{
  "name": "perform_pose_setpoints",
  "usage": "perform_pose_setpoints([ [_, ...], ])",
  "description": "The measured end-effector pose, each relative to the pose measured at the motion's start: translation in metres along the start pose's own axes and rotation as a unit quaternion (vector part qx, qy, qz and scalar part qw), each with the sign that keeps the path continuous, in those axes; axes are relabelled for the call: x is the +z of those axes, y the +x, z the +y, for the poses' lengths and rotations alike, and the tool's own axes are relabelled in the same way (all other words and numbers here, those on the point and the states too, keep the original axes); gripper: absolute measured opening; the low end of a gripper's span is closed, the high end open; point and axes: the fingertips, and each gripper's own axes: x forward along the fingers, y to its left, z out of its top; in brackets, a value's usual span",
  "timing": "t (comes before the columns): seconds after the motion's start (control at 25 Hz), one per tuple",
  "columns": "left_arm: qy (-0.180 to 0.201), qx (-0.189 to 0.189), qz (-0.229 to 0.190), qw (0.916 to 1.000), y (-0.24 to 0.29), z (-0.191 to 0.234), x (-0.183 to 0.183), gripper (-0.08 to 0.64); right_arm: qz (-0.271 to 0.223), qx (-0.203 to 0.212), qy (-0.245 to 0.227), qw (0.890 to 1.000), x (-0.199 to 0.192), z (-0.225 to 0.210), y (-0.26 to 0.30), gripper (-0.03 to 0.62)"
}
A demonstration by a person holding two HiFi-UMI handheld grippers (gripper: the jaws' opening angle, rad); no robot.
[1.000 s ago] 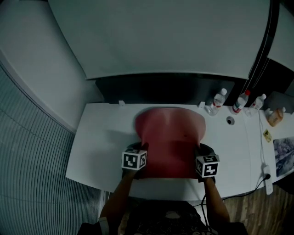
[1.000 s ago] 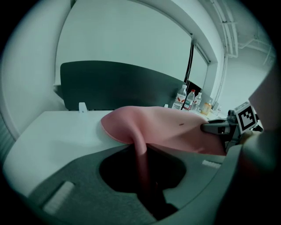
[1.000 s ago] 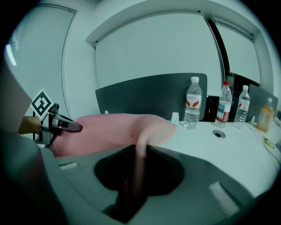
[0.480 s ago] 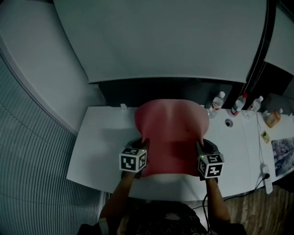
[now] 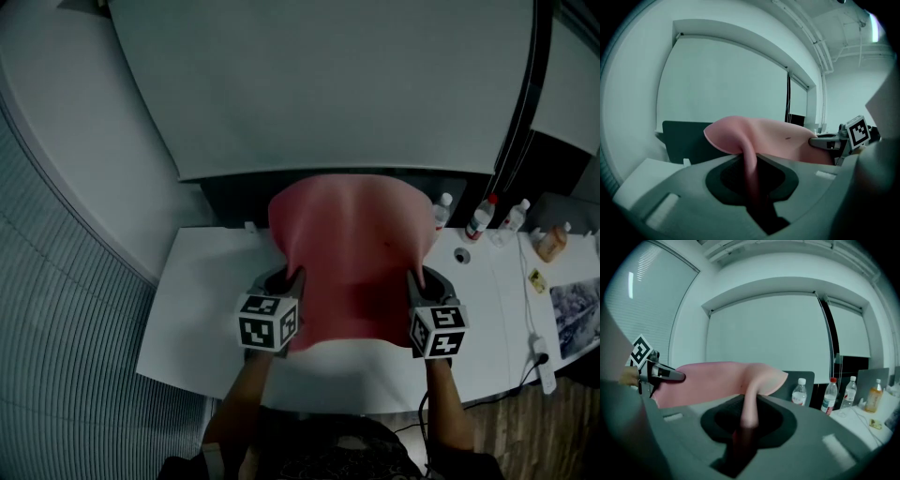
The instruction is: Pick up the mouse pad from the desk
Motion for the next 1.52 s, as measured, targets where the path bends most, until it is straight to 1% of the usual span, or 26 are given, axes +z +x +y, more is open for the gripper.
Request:
perform_pose_setpoints([
  [0.28,0.014,0.006,-0.045,0.9989,-0.006,0.000,0.042,0.055,-0.045,-0.013,-0.017,0.999,0.045,-0.001,-0.001,0.078],
  [0.48,0.023,0.012,-0.081,0.9964,-0.012,-0.002,0.073,0.055,-0.071,-0.018,-0.025,0.997,0.075,0.003,-0.002,0.078],
  [0.84,0.043,0.020,-0.135,0.9897,-0.026,-0.008,0.126,0.055,-0.123,-0.029,-0.041,0.991,0.126,0.001,-0.012,0.078],
  [1.04,0.051,0.020,-0.168,0.9843,-0.033,-0.013,0.151,0.055,-0.149,-0.039,-0.051,0.987,0.150,-0.005,-0.018,0.080],
  [1.2,0.059,0.020,-0.186,0.9806,-0.037,-0.015,0.167,0.055,-0.168,-0.046,-0.056,0.983,0.167,-0.009,-0.023,0.080],
  [1.36,0.065,0.020,-0.200,0.9774,-0.039,-0.019,0.178,0.055,-0.182,-0.054,-0.062,0.980,0.176,-0.011,-0.026,0.080],
  [1.52,0.065,0.018,-0.205,0.9765,-0.037,-0.020,0.182,0.055,-0.185,-0.057,-0.067,0.979,0.180,-0.013,-0.026,0.080],
])
